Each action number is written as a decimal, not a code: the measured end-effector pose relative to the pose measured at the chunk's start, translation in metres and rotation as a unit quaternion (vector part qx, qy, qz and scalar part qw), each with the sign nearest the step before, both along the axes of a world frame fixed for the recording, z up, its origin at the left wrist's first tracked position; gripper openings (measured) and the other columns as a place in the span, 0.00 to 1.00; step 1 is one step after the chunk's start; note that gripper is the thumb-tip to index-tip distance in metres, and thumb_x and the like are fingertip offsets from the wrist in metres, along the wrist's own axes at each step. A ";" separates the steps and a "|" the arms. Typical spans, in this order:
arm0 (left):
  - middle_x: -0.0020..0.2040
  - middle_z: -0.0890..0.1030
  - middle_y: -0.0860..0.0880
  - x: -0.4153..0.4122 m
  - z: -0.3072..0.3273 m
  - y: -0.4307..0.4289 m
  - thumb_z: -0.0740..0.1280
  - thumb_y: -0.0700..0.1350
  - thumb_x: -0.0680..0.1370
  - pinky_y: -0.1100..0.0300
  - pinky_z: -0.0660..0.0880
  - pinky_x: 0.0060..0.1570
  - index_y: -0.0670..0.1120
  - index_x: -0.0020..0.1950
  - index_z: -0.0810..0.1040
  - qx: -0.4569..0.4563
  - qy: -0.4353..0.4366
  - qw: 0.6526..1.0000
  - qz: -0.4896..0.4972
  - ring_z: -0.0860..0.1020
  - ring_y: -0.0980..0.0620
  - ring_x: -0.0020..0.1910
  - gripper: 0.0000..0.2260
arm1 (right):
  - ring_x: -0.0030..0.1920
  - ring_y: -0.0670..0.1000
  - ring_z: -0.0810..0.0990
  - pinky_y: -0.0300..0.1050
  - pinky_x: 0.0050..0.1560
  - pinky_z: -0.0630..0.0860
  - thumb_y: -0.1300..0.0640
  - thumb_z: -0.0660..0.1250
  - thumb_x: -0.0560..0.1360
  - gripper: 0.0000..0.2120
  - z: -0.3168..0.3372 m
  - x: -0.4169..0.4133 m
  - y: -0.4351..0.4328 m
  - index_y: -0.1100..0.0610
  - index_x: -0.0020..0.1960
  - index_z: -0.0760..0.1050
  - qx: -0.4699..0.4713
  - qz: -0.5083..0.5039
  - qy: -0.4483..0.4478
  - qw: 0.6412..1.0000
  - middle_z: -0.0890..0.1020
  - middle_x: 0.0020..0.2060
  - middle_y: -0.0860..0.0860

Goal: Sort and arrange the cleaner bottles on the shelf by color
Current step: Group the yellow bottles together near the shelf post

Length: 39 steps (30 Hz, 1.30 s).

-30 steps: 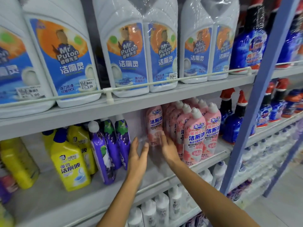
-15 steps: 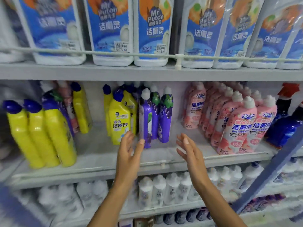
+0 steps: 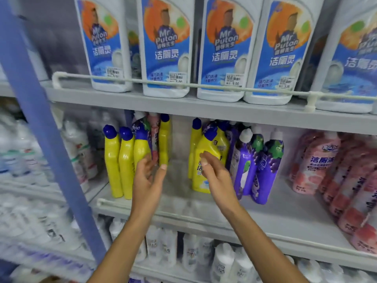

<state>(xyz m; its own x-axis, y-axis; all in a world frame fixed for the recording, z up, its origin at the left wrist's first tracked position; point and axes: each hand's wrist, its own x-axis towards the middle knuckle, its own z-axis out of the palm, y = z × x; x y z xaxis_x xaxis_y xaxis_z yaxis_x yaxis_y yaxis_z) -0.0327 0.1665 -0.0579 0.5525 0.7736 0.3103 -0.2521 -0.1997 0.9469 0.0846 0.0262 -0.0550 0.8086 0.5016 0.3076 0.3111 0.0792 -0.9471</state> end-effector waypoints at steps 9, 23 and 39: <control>0.55 0.83 0.53 -0.015 0.018 0.021 0.71 0.44 0.80 0.57 0.78 0.59 0.51 0.65 0.77 0.087 -0.042 0.963 0.251 0.81 0.56 0.55 0.14 | 0.50 0.29 0.77 0.24 0.53 0.67 0.51 0.64 0.83 0.14 0.044 0.026 0.115 0.56 0.66 0.77 -0.028 0.089 -0.089 0.992 0.81 0.53 0.40; 0.57 0.84 0.55 -0.019 -0.015 0.108 0.74 0.55 0.76 0.70 0.78 0.46 0.51 0.67 0.74 -0.008 0.072 0.995 0.063 0.82 0.64 0.52 0.22 | 0.65 0.44 0.79 0.51 0.66 0.76 0.37 0.71 0.74 0.29 -0.015 -0.020 0.156 0.47 0.72 0.73 0.027 0.054 -0.080 0.995 0.81 0.64 0.44; 0.64 0.81 0.57 0.074 -0.030 0.087 0.69 0.70 0.73 0.53 0.75 0.66 0.61 0.66 0.74 0.022 0.112 0.976 -0.184 0.78 0.56 0.64 0.25 | 0.38 0.49 0.74 0.37 0.38 0.69 0.36 0.70 0.76 0.19 -0.008 -0.012 0.078 0.51 0.54 0.77 -0.015 -0.229 -0.211 0.950 0.76 0.36 0.46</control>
